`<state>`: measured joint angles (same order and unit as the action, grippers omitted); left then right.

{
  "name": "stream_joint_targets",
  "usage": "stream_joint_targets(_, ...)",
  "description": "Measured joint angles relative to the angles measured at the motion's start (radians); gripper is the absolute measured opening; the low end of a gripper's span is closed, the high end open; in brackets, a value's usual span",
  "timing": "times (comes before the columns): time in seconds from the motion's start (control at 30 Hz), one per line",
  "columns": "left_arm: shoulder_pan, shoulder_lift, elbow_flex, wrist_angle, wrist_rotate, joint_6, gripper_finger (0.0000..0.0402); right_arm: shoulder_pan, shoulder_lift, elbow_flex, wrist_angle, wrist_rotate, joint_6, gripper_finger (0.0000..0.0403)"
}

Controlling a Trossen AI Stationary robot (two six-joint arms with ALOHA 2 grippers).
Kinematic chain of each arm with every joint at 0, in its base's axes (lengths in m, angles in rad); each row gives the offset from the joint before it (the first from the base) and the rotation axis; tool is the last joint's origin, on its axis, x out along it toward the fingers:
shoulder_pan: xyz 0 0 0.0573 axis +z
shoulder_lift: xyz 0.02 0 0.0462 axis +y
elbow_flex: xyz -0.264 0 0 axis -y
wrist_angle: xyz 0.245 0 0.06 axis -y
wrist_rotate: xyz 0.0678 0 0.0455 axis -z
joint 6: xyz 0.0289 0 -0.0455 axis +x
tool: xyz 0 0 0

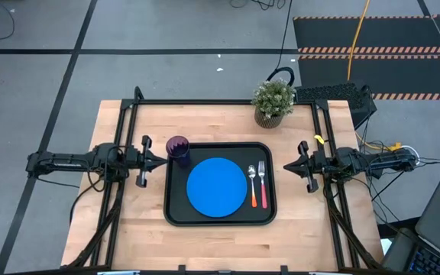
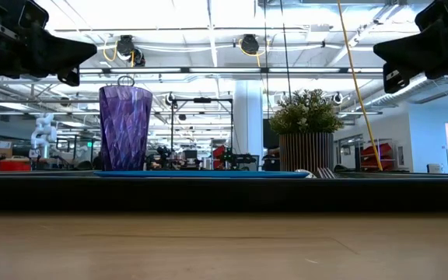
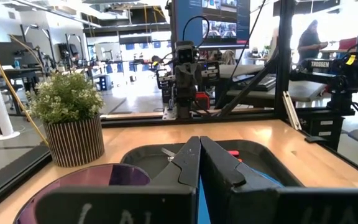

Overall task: Pick and place plate/cup/fork/spoon on tray
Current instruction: Return to Home Position

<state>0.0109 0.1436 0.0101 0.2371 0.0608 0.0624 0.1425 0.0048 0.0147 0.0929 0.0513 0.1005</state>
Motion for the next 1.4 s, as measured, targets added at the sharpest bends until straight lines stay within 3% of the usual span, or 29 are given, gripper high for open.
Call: stream_joint_targets(1.4,0.000,0.000,0.000,-0.061,0.000,-0.022,0.0019,0.000,0.000,-0.001,0.004,-0.001,0.045,0.0000)
